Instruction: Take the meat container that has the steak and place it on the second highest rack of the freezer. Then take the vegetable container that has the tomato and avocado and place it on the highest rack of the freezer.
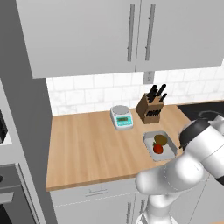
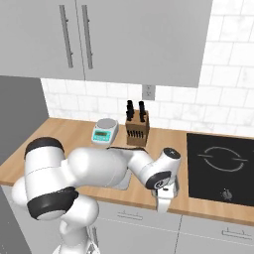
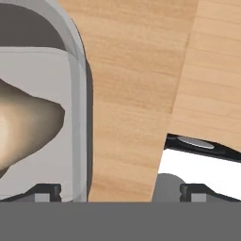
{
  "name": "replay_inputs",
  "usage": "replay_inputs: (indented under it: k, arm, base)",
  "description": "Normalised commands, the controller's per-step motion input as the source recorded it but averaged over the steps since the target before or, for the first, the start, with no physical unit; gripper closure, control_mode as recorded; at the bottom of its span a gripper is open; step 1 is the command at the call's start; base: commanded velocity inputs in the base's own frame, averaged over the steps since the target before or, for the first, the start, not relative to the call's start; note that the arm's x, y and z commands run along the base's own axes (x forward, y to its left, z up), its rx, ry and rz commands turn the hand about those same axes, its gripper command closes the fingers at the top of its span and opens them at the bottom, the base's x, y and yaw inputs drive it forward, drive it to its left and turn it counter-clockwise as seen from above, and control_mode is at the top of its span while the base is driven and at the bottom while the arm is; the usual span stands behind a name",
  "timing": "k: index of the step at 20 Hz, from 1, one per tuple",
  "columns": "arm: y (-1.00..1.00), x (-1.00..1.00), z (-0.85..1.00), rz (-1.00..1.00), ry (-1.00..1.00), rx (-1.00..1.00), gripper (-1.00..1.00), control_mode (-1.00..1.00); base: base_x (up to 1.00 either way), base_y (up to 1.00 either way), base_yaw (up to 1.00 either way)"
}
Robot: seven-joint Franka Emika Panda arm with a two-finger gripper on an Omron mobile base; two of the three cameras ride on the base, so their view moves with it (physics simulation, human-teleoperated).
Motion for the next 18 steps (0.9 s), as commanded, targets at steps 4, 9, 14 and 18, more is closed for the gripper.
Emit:
replay_inputs:
  k: [4,9,14,18]
  arm:
    - [0.0,0.0,0.0,0.0,0.0,0.0,1.0,-1.0]
    - [0.0,0.0,0.0,0.0,0.0,0.0,1.0,-1.0]
    - [0.0,0.0,0.0,0.0,0.0,0.0,1.0,-1.0]
    - [0.03,0.02,0.19,-0.06,0.05,0.0,1.0,-1.0]
  base:
    - [0.0,0.0,0.0]
    - [0.0,0.0,0.0]
    - [0.0,0.0,0.0]
    - [0.0,0.0,0.0]
